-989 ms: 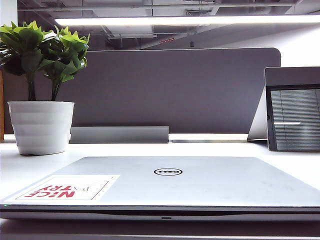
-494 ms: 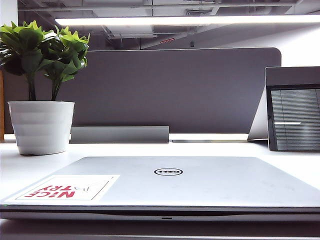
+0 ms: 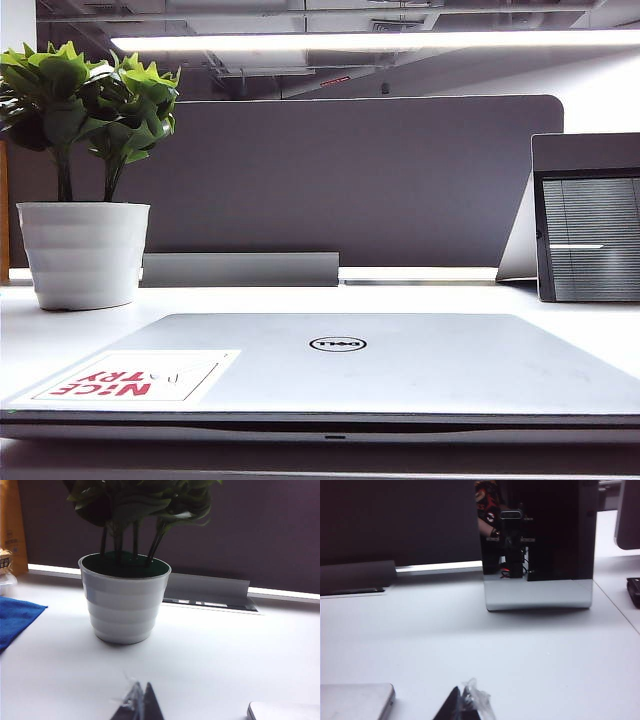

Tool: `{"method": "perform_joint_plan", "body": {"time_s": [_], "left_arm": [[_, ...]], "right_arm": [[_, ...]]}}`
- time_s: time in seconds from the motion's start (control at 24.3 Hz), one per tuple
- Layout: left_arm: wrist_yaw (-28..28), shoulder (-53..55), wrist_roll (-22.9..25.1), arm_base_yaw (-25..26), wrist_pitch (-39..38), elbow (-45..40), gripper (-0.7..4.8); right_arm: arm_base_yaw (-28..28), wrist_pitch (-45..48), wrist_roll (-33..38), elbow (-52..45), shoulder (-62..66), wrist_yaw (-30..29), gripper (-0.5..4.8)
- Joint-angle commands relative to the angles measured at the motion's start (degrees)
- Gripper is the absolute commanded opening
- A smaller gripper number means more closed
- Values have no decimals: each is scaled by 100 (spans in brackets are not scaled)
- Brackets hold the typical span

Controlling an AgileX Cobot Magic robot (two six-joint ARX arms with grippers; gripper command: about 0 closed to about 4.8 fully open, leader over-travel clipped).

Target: Close the laptop lid.

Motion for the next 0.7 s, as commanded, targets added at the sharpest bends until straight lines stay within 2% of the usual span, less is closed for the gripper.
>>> {"method": "perform_joint_plan", "body": {"time_s": [0.04,0.7], "left_arm": [[7,4,17,15,50,7,-5],[7,4,17,15,50,7,-5]], "right_arm": [[11,138,4,-11,2,11,-1],[-7,175,4,-9,2,13,-1]]}}
